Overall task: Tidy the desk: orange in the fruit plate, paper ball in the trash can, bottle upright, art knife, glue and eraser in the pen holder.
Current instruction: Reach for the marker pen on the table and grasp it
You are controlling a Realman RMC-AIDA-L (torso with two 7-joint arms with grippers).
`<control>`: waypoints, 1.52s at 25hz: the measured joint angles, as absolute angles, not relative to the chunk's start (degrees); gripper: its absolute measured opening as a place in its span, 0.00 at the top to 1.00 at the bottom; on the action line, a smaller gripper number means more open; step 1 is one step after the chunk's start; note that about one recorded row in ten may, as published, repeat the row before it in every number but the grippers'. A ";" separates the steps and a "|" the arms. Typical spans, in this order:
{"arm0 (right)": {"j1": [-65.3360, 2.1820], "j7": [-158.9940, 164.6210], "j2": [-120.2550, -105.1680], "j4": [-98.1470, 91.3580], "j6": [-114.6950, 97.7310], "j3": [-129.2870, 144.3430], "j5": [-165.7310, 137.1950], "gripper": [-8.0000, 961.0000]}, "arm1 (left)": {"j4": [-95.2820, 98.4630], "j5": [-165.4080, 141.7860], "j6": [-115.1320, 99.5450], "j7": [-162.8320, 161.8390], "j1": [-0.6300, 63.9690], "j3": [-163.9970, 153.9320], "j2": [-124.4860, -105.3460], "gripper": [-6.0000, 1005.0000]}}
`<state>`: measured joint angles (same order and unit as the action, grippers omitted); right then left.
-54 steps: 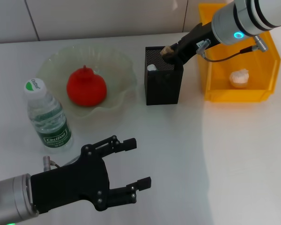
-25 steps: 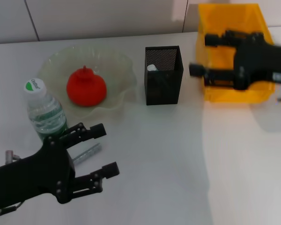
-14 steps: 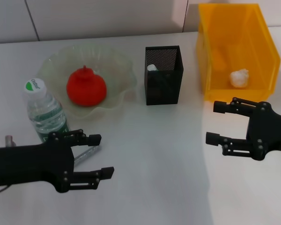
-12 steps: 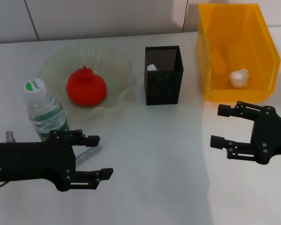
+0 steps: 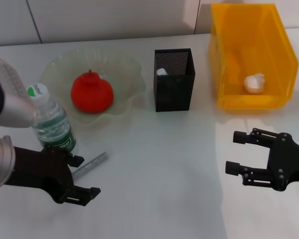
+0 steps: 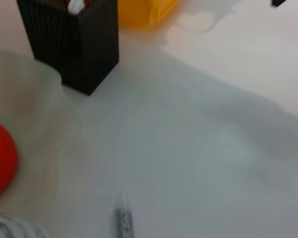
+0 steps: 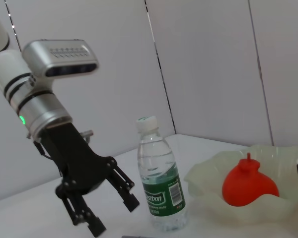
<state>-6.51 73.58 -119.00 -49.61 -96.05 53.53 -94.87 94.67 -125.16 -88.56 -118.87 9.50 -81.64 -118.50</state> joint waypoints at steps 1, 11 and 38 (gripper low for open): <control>-6.51 73.58 -119.00 -49.61 -96.05 53.53 -94.87 0.17 | 94.67 -125.16 -88.56 -118.87 9.50 -81.64 -118.50 0.21; -6.79 73.54 -118.94 -49.10 -96.10 53.71 -95.05 0.17 | 93.55 -141.37 -88.94 -132.95 17.57 -89.14 -118.74 0.21; -9.29 73.47 -118.90 -46.52 -95.49 53.33 -97.04 0.18 | 86.04 -145.91 -85.57 -134.28 22.23 -91.70 -118.86 0.22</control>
